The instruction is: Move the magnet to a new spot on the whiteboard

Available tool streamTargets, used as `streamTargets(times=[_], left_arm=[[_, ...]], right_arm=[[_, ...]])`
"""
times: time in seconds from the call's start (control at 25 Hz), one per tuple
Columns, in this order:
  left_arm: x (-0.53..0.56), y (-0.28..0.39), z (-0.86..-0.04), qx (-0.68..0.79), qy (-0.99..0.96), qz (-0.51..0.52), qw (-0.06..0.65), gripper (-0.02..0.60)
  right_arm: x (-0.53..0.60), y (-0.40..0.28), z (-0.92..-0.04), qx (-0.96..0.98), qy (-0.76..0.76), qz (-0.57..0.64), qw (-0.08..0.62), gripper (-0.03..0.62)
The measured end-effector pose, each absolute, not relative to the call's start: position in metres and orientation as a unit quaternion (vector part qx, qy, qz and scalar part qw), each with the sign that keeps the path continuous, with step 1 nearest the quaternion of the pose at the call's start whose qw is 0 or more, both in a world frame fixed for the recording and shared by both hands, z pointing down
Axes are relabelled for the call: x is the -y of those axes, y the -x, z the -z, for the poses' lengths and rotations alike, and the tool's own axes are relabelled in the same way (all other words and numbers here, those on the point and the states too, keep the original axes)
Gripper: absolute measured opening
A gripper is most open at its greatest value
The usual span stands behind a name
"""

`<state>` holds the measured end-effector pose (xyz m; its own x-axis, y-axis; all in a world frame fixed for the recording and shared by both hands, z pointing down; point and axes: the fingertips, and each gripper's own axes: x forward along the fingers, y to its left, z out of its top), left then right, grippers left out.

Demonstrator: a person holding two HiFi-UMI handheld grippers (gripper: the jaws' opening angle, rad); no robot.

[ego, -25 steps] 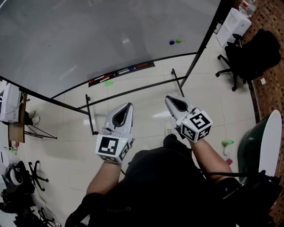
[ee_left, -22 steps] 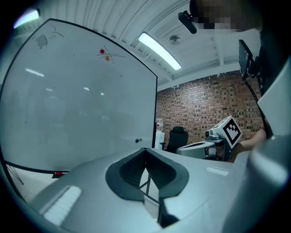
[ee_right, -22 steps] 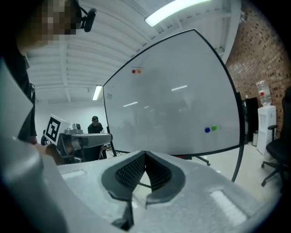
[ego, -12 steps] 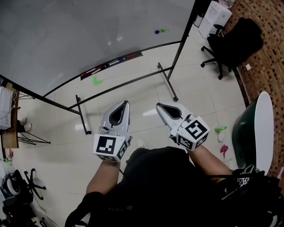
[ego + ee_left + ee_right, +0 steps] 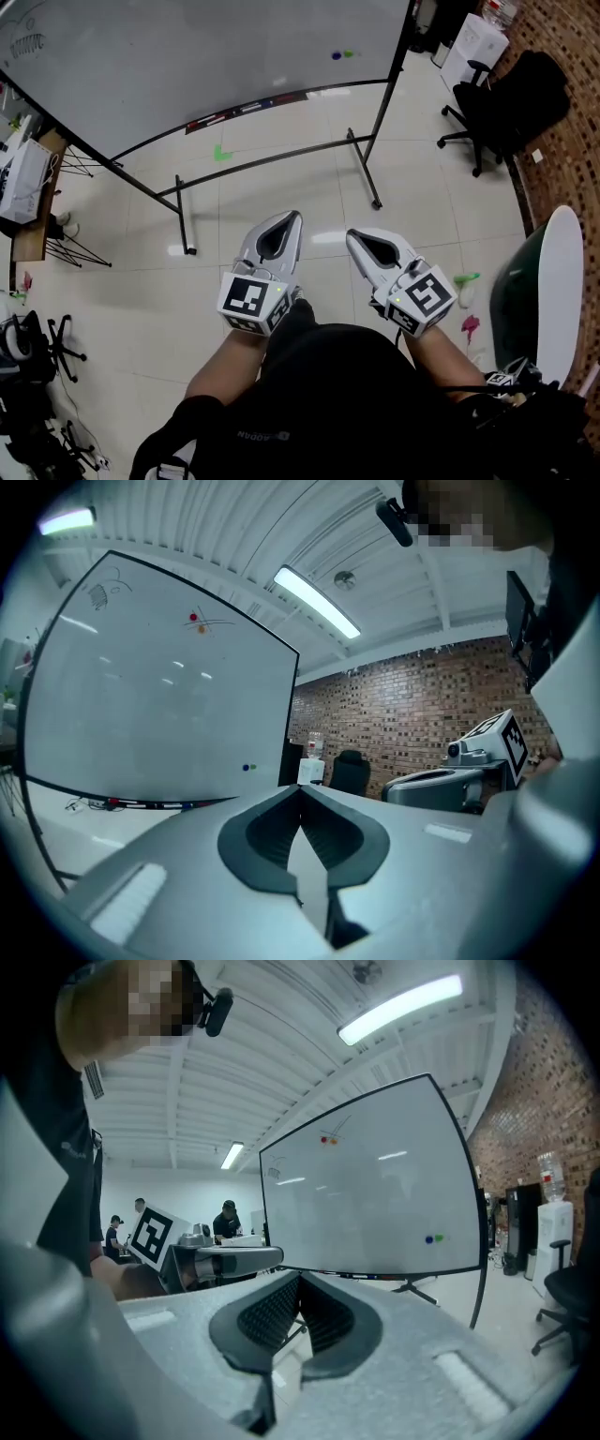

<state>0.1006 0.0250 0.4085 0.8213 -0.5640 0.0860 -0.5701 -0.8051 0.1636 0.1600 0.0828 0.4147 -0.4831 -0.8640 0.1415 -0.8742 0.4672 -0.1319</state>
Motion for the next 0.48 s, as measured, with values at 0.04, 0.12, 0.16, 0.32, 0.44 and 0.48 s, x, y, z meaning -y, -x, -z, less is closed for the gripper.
streamTargets(times=[0.04,0.12,0.16,0.32,0.44,0.48], left_arm=[[-0.044,-0.104,-0.412,0.298,-0.950,-0.019,0.093,0.017],[-0.080,-0.101,-0.414,0.309,-0.946,-0.029,0.094,0.017],[-0.095,-0.097,-0.414,0.319,-0.942,-0.035,0.093,0.017],[-0.137,-0.076,-0.422,0.342,-0.935,-0.049,0.078,0.017],[-0.165,-0.055,-0.419,0.367,-0.926,-0.052,0.070,0.017],[-0.174,-0.047,-0.416,0.380,-0.921,-0.053,0.070,0.017]], right_arm=[[-0.097,-0.161,-0.418,0.858,-0.504,-0.098,0.026,0.000],[-0.127,-0.158,-0.425,0.864,-0.492,-0.106,0.021,0.000],[-0.141,-0.155,-0.428,0.868,-0.484,-0.109,0.017,0.000],[-0.178,-0.141,-0.440,0.880,-0.460,-0.121,0.003,0.000],[-0.199,-0.127,-0.453,0.887,-0.442,-0.136,-0.002,0.000],[-0.206,-0.122,-0.454,0.891,-0.433,-0.138,-0.003,0.000]])
